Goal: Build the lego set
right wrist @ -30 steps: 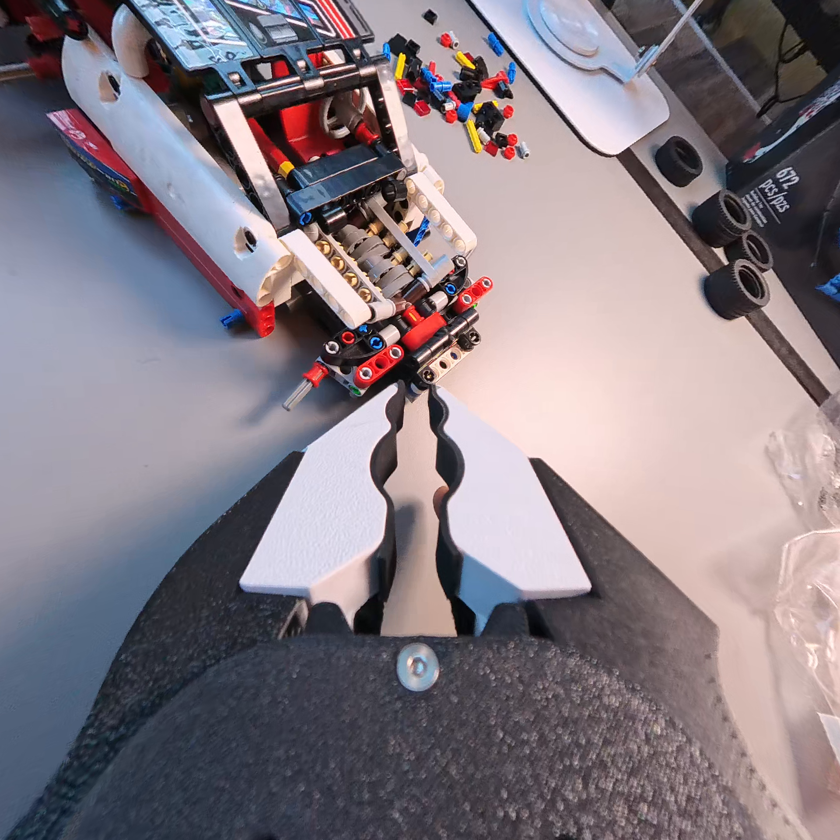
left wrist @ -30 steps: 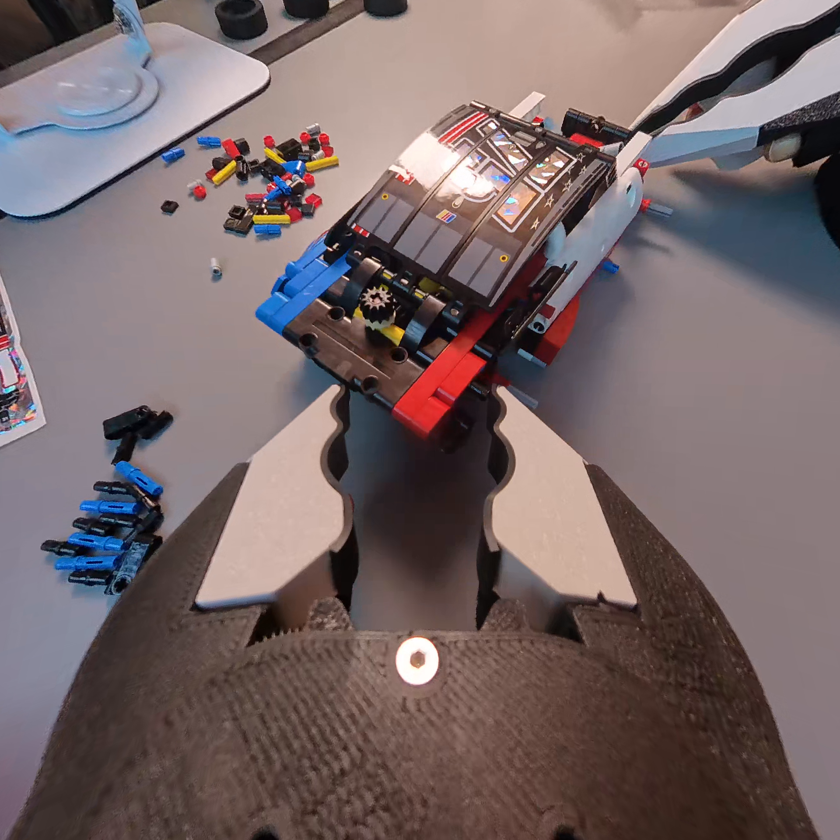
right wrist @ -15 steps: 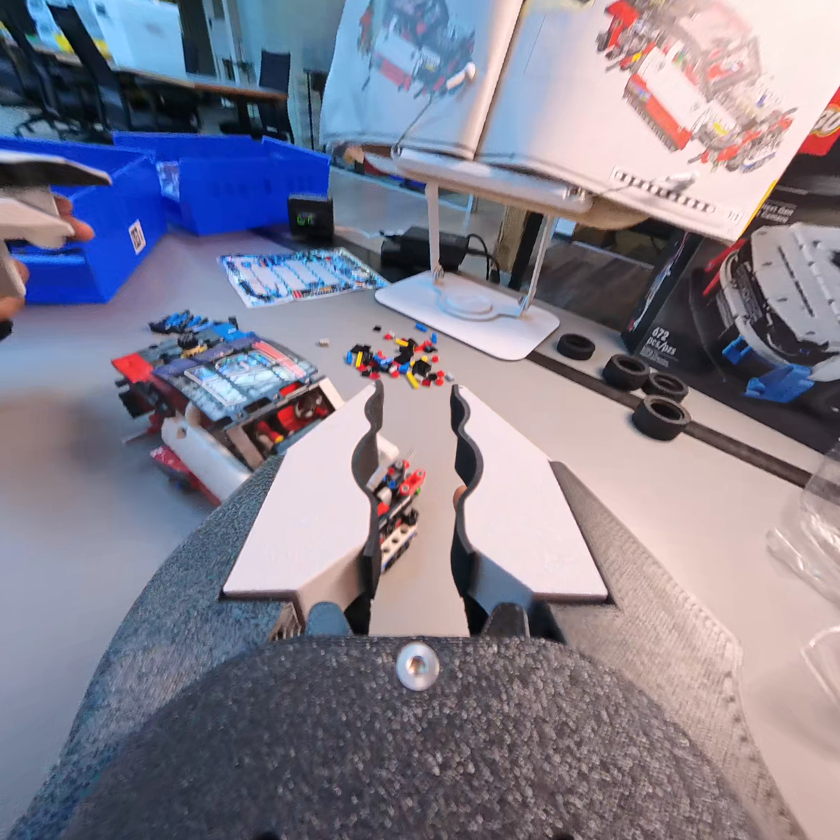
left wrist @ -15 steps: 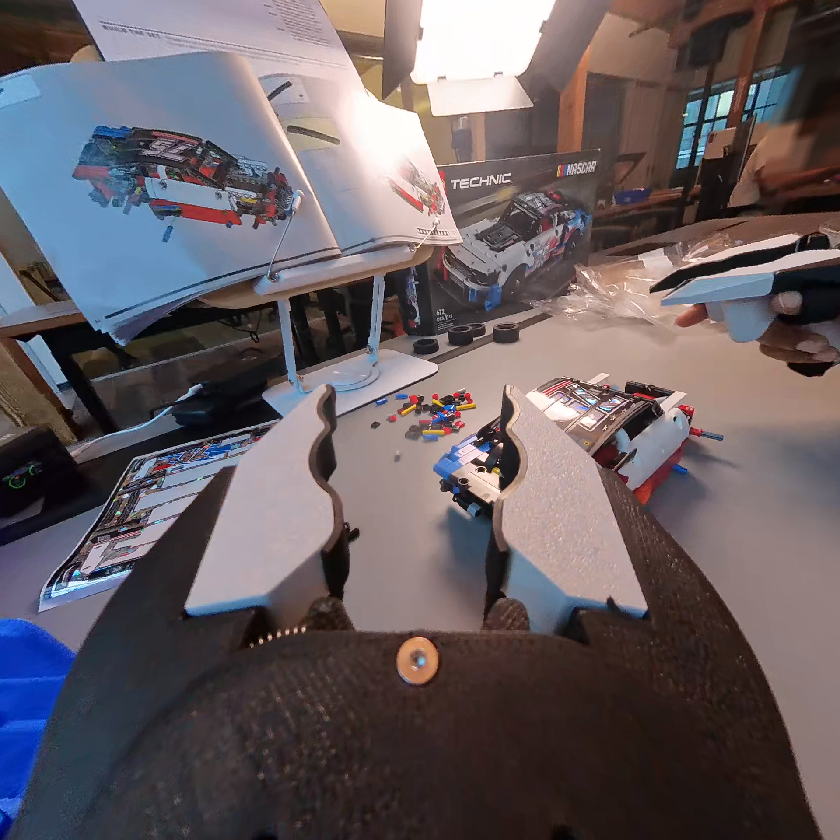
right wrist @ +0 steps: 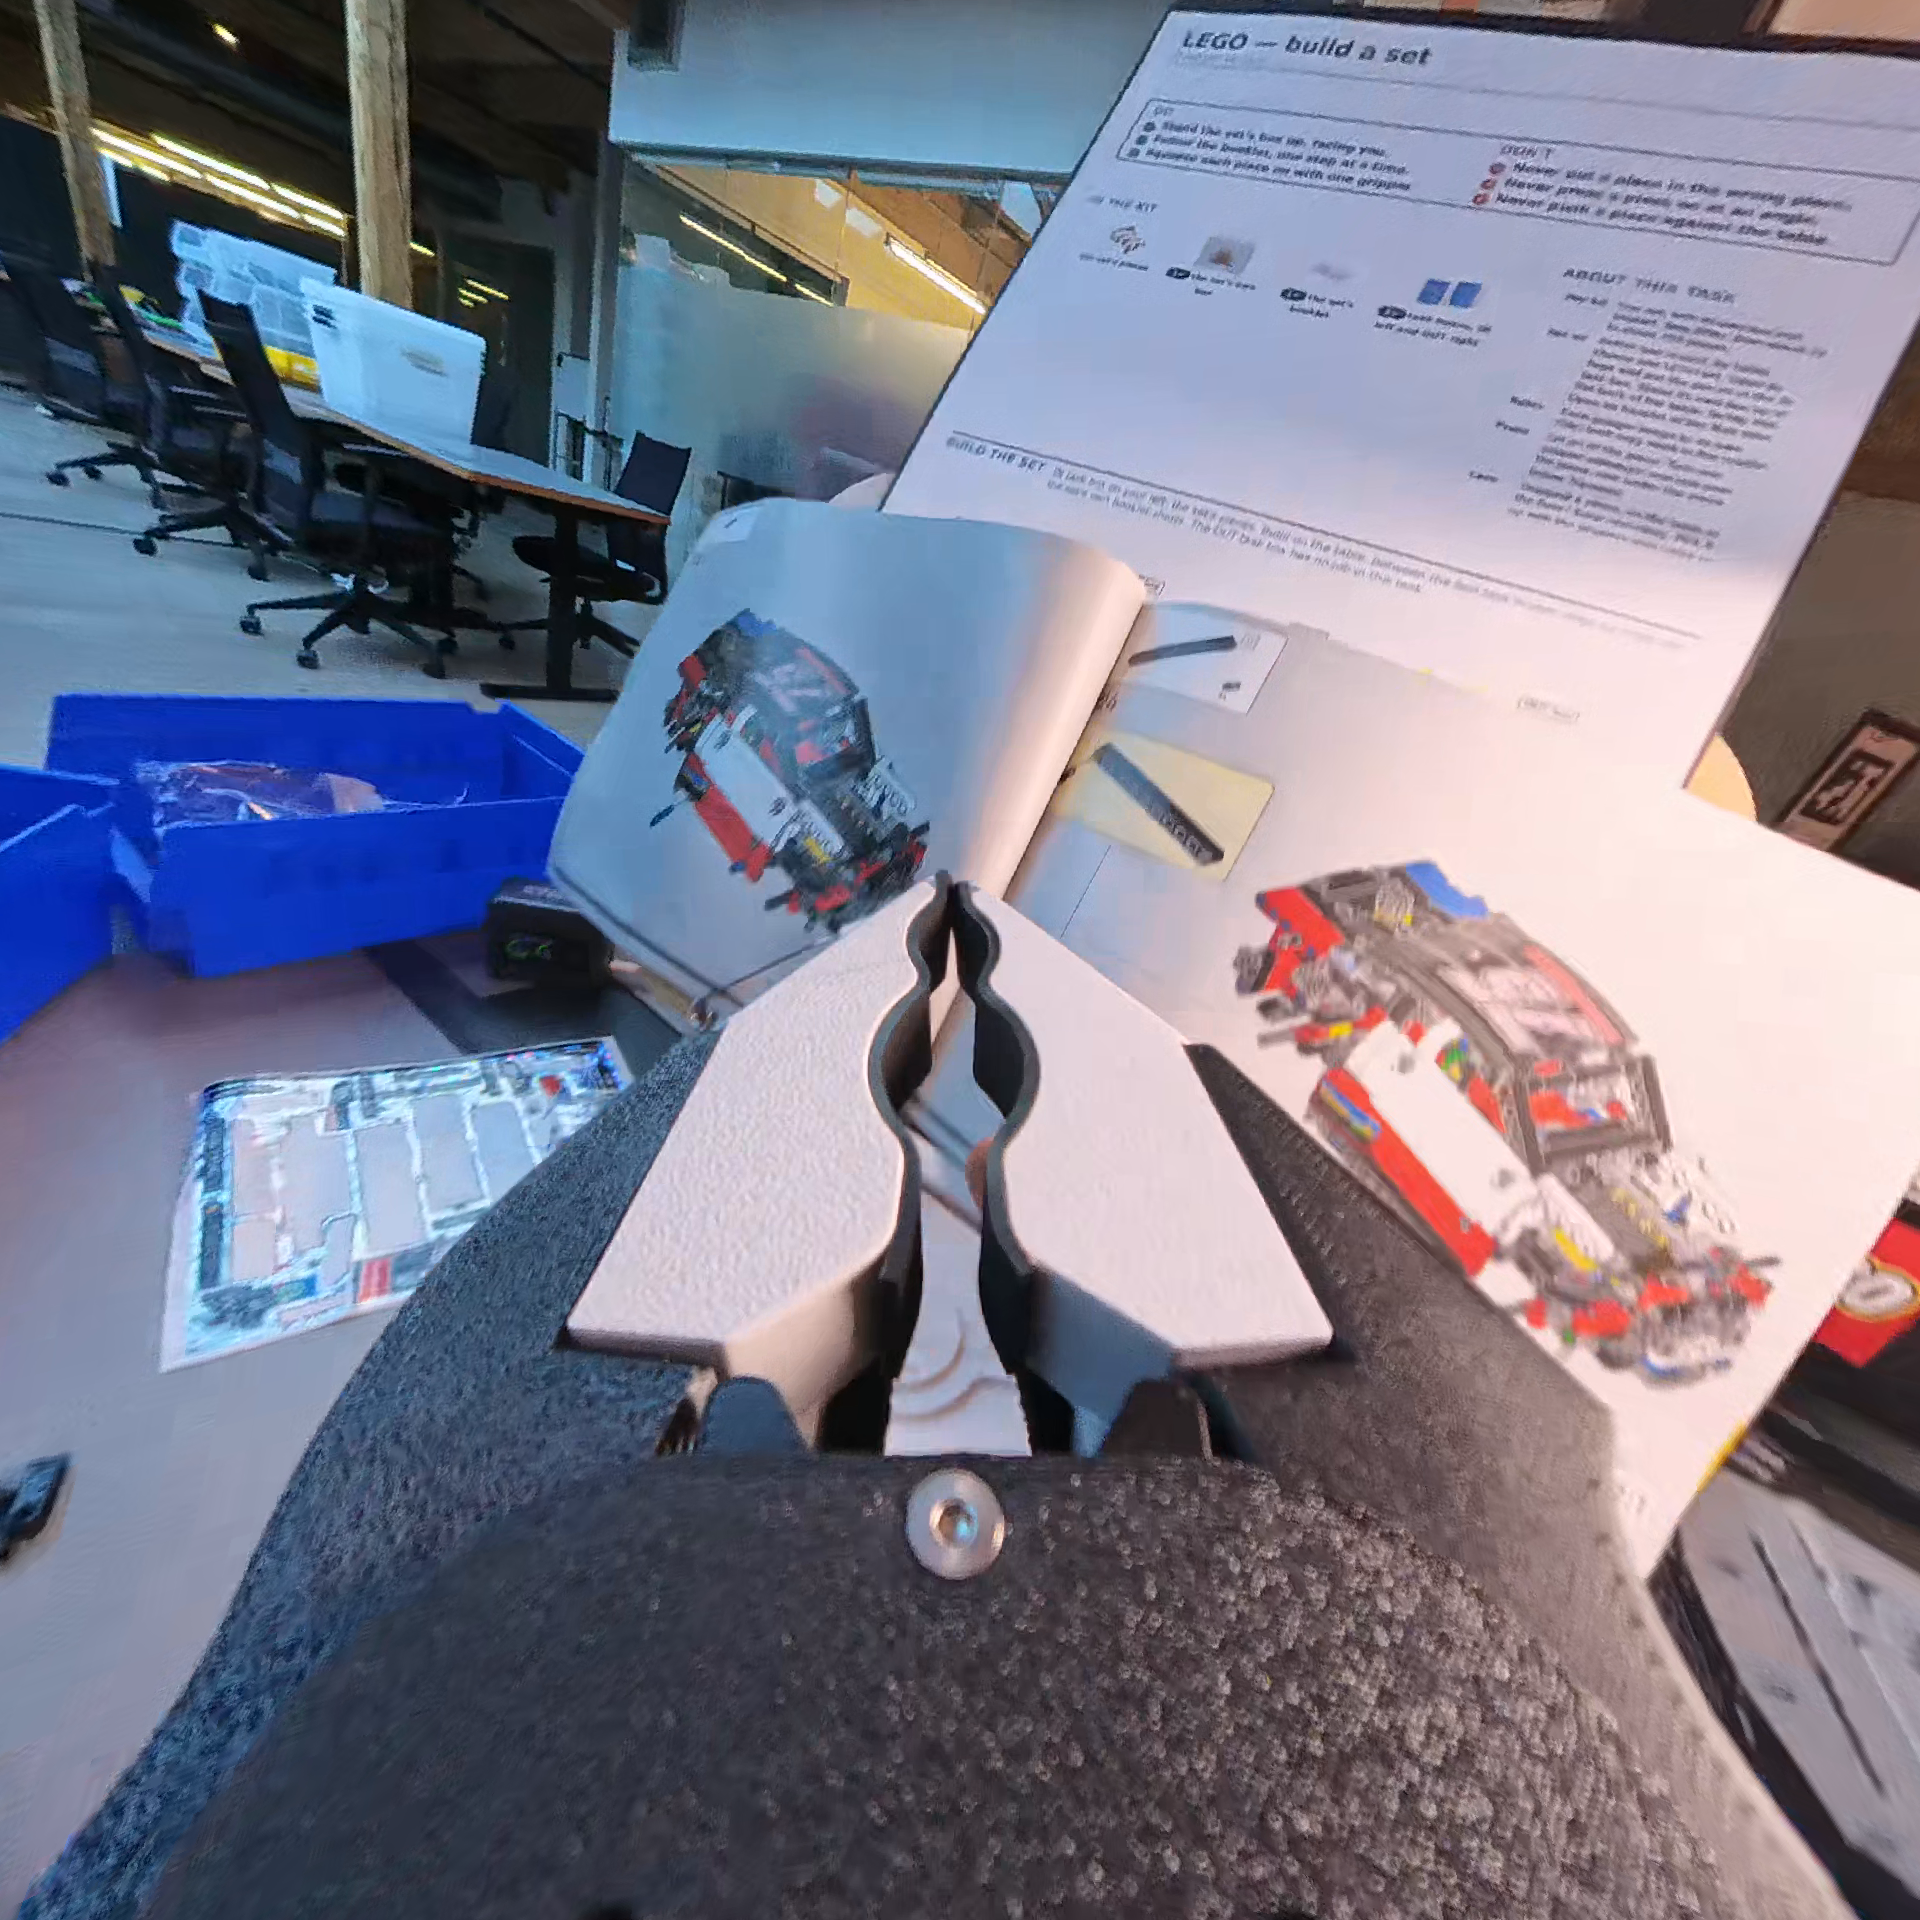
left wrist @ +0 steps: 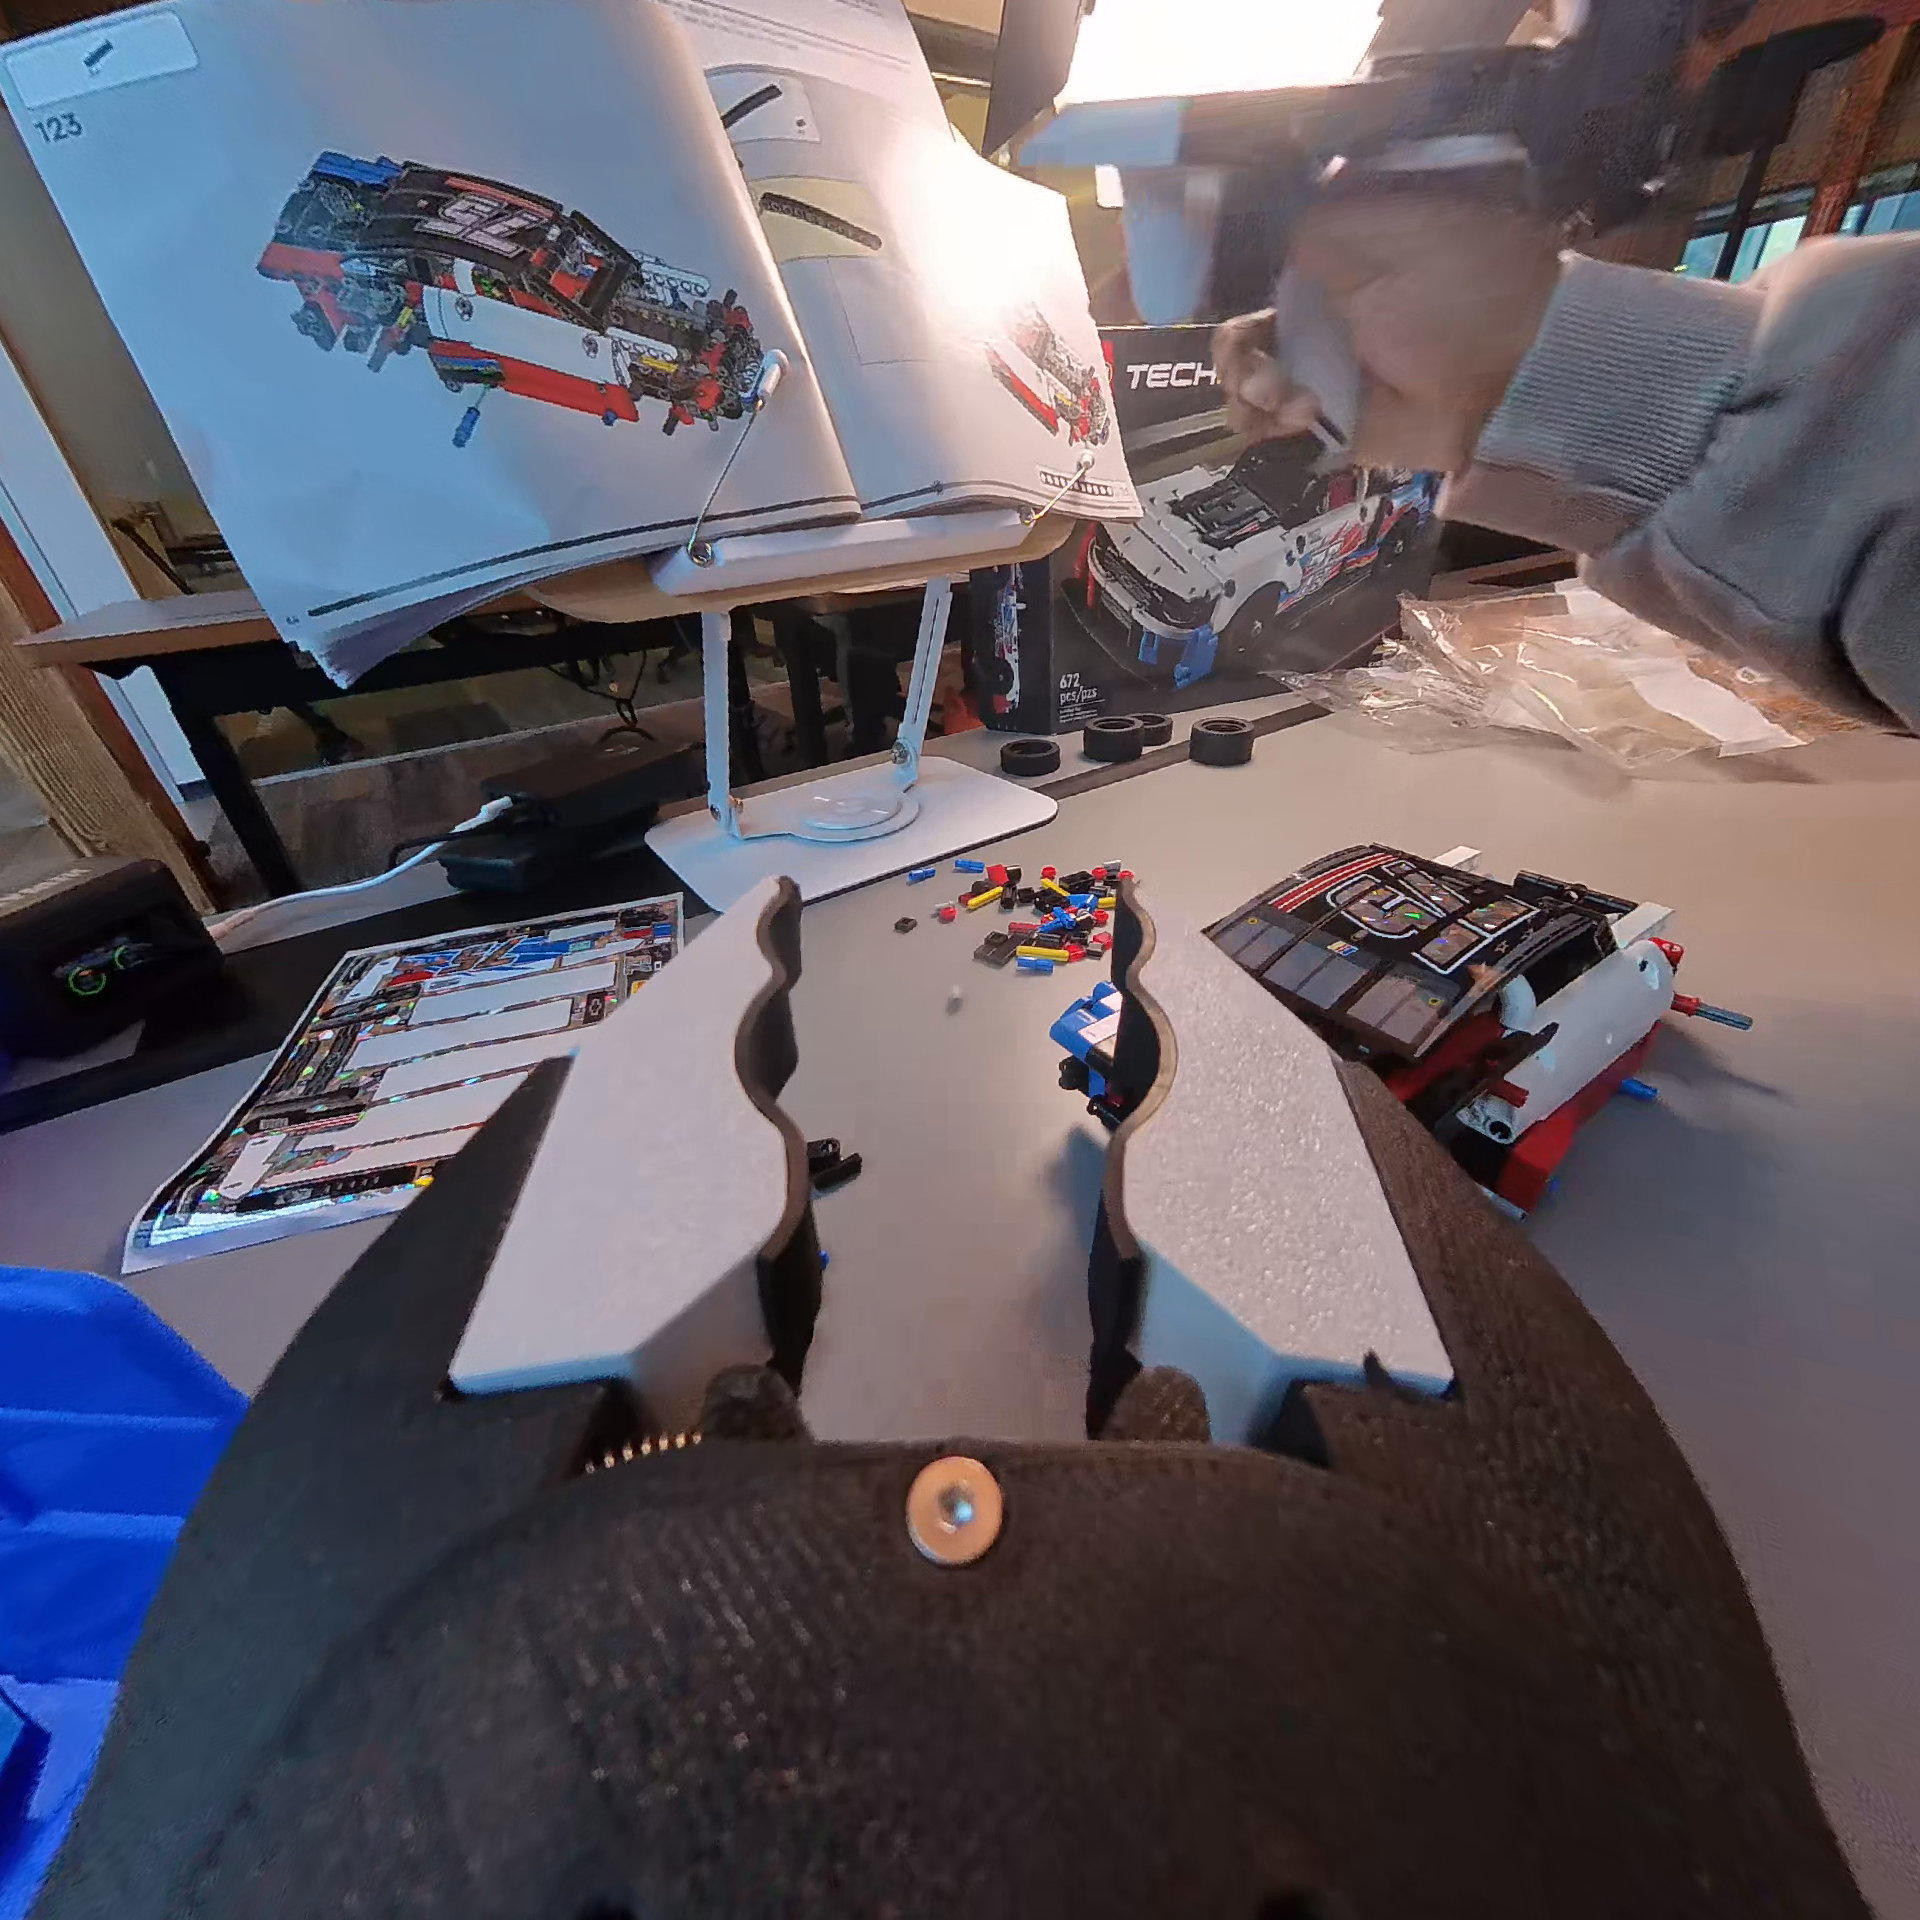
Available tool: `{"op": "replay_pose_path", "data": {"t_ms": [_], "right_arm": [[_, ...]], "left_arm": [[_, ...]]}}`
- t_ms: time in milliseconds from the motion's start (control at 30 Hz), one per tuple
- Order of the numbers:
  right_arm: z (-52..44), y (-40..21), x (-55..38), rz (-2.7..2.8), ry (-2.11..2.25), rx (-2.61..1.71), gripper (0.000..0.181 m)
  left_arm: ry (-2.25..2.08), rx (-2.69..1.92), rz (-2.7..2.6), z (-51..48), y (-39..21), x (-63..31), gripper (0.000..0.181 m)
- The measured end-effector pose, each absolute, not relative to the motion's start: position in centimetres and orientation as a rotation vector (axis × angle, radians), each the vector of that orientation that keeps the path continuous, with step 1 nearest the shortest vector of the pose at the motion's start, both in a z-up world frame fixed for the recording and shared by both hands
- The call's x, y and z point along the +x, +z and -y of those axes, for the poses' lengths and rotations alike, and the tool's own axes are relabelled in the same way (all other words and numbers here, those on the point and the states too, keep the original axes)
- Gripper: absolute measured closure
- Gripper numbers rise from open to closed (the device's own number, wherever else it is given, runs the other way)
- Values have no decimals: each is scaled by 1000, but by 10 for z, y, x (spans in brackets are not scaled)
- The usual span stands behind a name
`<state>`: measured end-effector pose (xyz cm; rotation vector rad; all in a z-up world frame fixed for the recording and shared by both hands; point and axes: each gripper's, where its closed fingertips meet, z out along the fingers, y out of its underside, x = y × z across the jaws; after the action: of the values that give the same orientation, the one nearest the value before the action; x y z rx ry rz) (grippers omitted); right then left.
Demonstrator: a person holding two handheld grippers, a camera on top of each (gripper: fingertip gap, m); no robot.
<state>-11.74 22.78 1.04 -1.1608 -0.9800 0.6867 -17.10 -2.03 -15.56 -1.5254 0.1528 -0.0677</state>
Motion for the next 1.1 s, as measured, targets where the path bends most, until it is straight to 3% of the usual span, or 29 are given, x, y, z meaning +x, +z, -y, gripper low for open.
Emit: {"op": "replay_pose_path", "data": {"t_ms": [300, 1100], "right_arm": [[-329, 45, -191, 1002, 440, -1197, 181], [-334, 51, -168, 988, 460, -1190, 181]], "left_arm": [[-58, -1549, -199, 18, -163, -165, 128], [-59, -1605, -172, 12, -177, -173, 130]]}}
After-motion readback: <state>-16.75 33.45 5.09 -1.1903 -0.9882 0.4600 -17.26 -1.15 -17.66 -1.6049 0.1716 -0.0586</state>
